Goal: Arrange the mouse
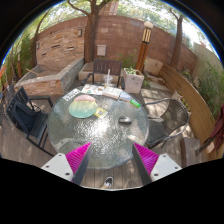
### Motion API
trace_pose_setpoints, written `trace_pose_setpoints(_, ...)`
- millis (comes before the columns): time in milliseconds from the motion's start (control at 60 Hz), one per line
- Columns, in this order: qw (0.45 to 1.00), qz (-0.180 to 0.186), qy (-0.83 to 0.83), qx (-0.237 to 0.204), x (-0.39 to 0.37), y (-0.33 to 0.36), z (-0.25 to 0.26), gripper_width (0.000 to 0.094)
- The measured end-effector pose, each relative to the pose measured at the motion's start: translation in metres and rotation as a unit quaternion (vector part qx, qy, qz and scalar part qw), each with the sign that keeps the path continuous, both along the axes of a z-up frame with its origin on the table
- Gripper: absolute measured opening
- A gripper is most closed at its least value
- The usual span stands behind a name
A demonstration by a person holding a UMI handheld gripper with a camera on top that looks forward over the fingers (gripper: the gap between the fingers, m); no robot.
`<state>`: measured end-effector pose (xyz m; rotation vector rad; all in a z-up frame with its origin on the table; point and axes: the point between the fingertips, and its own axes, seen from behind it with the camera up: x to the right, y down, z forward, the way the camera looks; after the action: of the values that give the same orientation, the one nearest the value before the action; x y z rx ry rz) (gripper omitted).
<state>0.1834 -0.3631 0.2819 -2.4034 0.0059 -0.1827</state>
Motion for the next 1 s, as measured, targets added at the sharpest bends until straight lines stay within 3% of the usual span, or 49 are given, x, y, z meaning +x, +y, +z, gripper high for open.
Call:
trace_pose_setpoints(117, 1.0, -0.003, 0.016, -0.019, 0.003, -0.004, -0.021, 0.0828)
trace_pose_setpoints(250, 1.0, -0.001, 0.022, -0.022, 0.057, 0.029, -0.103, 0.0847)
trace_pose_setpoints(583, 0.999, 0.019, 0.009, 0.039, 0.15, 0.168, -0.247, 0.0831)
trace_pose_setpoints(817, 0.998, 0.04, 0.009, 0.052, 0.171, 0.26, -0.287, 0.0839)
trace_pose_setpoints(1000, 0.996, 0.051, 0.021, 0.067, 0.174, 0.306, -0.291, 0.0842)
